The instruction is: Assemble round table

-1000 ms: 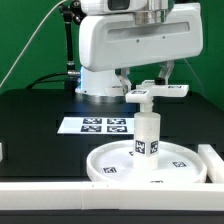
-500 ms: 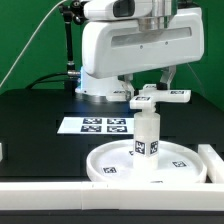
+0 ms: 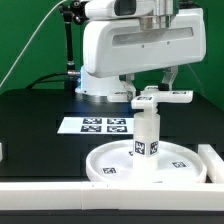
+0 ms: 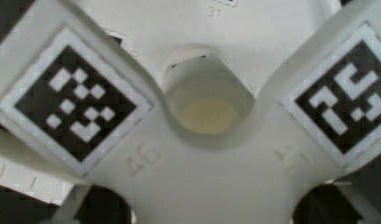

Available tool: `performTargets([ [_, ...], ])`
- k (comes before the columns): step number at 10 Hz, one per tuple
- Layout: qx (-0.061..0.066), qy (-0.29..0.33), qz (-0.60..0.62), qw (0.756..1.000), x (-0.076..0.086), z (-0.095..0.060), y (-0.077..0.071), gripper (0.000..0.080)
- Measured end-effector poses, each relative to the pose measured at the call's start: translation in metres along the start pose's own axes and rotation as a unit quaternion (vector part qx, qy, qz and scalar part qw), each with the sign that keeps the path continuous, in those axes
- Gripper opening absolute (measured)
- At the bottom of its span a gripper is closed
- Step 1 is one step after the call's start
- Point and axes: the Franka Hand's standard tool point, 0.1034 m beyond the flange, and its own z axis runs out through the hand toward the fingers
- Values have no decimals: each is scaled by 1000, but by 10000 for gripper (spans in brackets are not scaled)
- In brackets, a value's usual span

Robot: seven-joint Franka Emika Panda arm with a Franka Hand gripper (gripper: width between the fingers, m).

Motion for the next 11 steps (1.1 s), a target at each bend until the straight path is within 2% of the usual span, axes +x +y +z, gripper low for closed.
performTargets([
  [6, 1, -4, -4, 1000, -4, 0, -3, 452],
  [11, 4, -14, -15, 1000, -12, 12, 0, 452],
])
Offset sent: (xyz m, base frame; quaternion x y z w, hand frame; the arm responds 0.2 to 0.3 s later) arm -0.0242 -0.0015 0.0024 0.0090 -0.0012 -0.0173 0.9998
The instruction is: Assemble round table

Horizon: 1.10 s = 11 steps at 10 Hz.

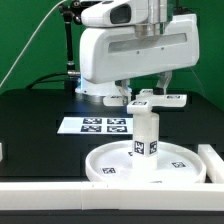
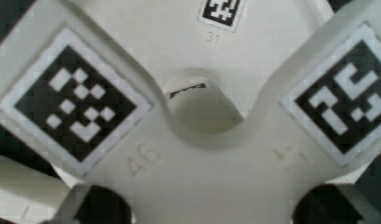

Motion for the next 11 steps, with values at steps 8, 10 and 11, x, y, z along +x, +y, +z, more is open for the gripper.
performTargets([
  [8, -4, 4, -4, 1000, 3, 10, -1, 452],
  [10, -4, 4, -4, 1000, 3, 10, -1, 452],
  [11, -4, 4, -4, 1000, 3, 10, -1, 452],
])
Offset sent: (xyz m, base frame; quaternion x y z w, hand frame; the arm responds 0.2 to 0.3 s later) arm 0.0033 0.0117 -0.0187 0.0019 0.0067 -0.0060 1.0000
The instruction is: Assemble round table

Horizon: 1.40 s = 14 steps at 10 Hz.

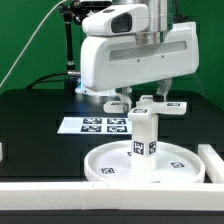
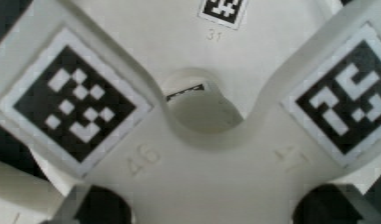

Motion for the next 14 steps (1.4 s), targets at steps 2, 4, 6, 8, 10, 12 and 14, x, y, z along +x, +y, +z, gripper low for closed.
performTargets([
  [2, 0, 0, 12, 1000, 0, 0, 0, 452],
  [4, 1, 0, 36, 999, 0, 0, 0, 452],
  [6, 5, 3, 155, 988, 1, 1, -2, 452],
  [8, 6, 7, 289, 957, 4, 1, -7, 452],
  [10, 22, 9, 437, 899, 5, 1, -7, 452],
  [12, 24, 7, 493, 870, 5, 1, -6, 452],
  [14, 26, 6, 545, 838, 5, 1, -6, 452],
])
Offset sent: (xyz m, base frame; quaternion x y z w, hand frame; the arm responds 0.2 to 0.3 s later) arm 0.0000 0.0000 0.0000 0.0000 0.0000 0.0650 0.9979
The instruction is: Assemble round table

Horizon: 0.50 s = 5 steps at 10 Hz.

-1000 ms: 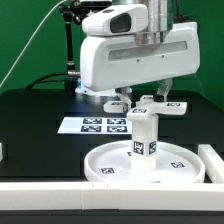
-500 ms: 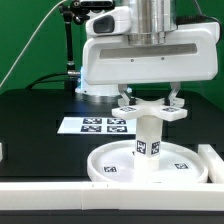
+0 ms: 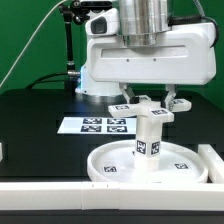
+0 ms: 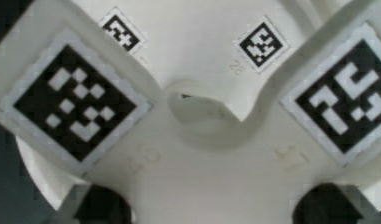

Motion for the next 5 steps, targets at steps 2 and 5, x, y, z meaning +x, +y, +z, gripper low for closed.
performTargets([
  [2, 2, -1, 62, 998, 0, 0, 0, 452],
  [5, 24, 13, 259, 965, -1, 0, 1, 452],
])
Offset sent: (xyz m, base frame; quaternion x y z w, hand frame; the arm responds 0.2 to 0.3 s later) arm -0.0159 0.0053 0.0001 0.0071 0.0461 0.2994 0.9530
